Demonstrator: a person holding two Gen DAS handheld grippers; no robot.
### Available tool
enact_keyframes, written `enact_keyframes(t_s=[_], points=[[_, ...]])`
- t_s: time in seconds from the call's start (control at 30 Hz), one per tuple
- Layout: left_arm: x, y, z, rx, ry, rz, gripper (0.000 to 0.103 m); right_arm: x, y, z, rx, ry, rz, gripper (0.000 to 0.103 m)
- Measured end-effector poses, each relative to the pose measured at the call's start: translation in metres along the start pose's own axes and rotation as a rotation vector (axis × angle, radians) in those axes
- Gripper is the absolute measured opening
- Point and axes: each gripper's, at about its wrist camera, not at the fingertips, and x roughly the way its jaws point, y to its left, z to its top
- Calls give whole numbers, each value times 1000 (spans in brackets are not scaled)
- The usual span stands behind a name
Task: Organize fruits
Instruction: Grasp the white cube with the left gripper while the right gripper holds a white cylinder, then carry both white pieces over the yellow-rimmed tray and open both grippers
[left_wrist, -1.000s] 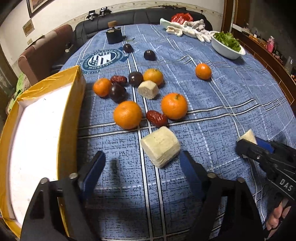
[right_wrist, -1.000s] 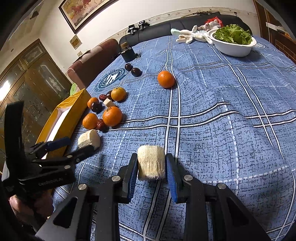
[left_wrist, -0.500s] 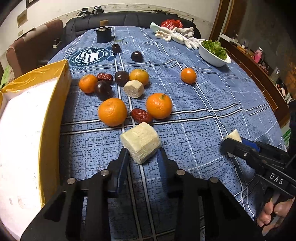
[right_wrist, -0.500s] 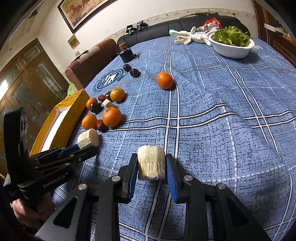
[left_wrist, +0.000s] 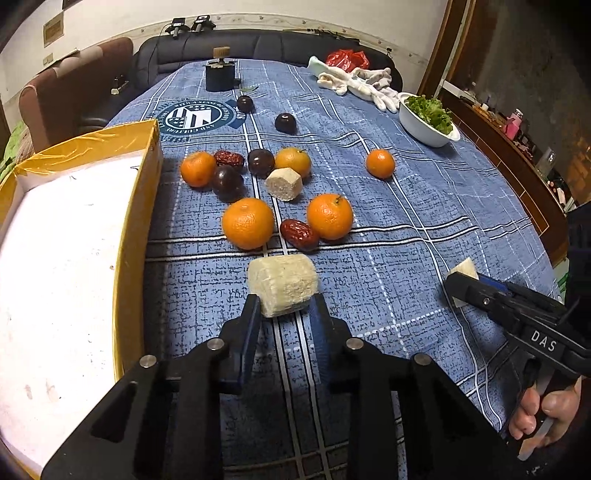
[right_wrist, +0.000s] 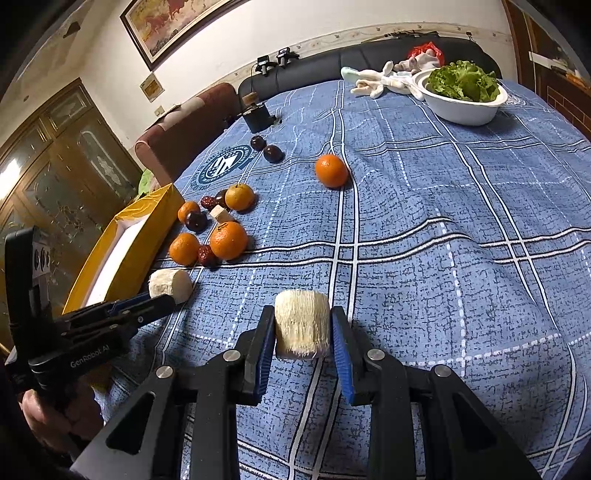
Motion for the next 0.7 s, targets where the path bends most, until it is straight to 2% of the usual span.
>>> enact_keyframes(t_s=[0.13,0.33,0.6,0.7], points=[[6,1,1,-14,25,13,27,2,1,-1,0,4,-3,30],[16,-4,6,-32,41,64,44,6,6,-3,-8,16,-5,30],[25,-9,11,-49,0,136,44,9,6,-4,-11,22,-5,30],[25,-11,13,-38,-15,139,36,12,6,-4,-9,28,-6,30]])
